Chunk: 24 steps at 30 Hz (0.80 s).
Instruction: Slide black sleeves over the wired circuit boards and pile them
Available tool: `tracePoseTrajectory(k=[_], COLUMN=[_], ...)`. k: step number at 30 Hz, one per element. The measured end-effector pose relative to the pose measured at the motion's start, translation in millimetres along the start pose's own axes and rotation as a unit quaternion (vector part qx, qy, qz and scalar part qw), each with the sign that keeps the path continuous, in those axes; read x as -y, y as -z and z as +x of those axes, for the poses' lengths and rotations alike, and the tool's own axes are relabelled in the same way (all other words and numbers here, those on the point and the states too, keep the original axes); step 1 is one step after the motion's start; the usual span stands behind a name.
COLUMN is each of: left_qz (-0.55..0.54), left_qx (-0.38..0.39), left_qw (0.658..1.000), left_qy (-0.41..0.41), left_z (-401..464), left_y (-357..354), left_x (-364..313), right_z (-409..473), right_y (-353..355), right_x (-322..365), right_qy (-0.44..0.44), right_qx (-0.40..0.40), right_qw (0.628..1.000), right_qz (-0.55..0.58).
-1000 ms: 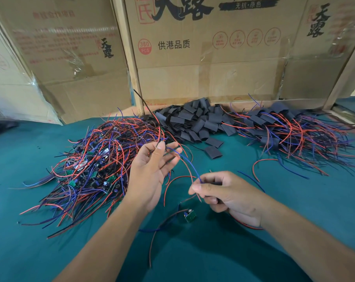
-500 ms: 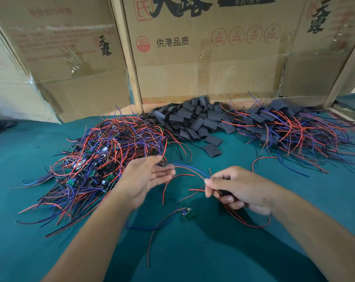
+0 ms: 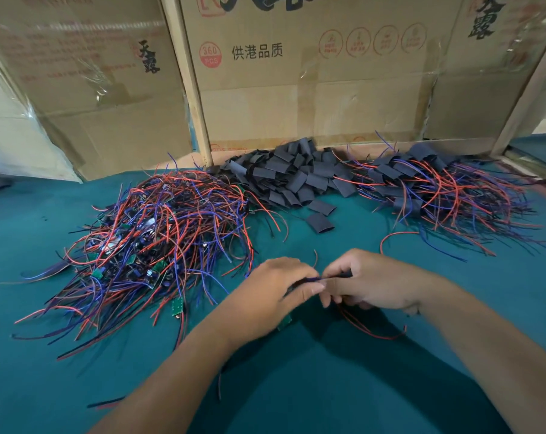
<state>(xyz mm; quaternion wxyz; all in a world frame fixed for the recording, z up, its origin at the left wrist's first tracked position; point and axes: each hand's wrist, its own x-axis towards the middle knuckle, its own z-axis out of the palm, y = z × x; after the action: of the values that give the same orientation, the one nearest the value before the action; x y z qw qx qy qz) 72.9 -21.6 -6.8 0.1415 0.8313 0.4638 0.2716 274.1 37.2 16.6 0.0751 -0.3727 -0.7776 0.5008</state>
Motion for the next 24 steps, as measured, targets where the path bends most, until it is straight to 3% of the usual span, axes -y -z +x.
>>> tracePoseTrajectory(k=[5, 7, 11, 24], left_qz=[-0.063, -0.080, -0.137, -0.172], left_qx=[-0.048, -0.069, -0.101, -0.165], left_qw=[0.996, 0.992, 0.977, 0.961], left_qy=[0.043, 0.072, 0.130, 0.140], left_z=[2.1, 1.6, 0.9, 1.9], left_y=[-3.4, -3.3, -4.0, -4.9], left_x=[-1.2, 0.1, -1.3, -3.6], right_z=[4.1, 8.7, 14.9, 28.0], right_y=[1.9, 3.2, 12.9, -4.8], right_x=[-6.1, -9.7, -16.2, -14.9], right_qy=[-0.010, -0.024, -0.046, -0.055], right_qx=[0.004, -0.020, -0.119, -0.089], right_qw=[0.997, 0.988, 0.951, 0.833], right_qz=[0.073, 0.150, 0.283, 0.543])
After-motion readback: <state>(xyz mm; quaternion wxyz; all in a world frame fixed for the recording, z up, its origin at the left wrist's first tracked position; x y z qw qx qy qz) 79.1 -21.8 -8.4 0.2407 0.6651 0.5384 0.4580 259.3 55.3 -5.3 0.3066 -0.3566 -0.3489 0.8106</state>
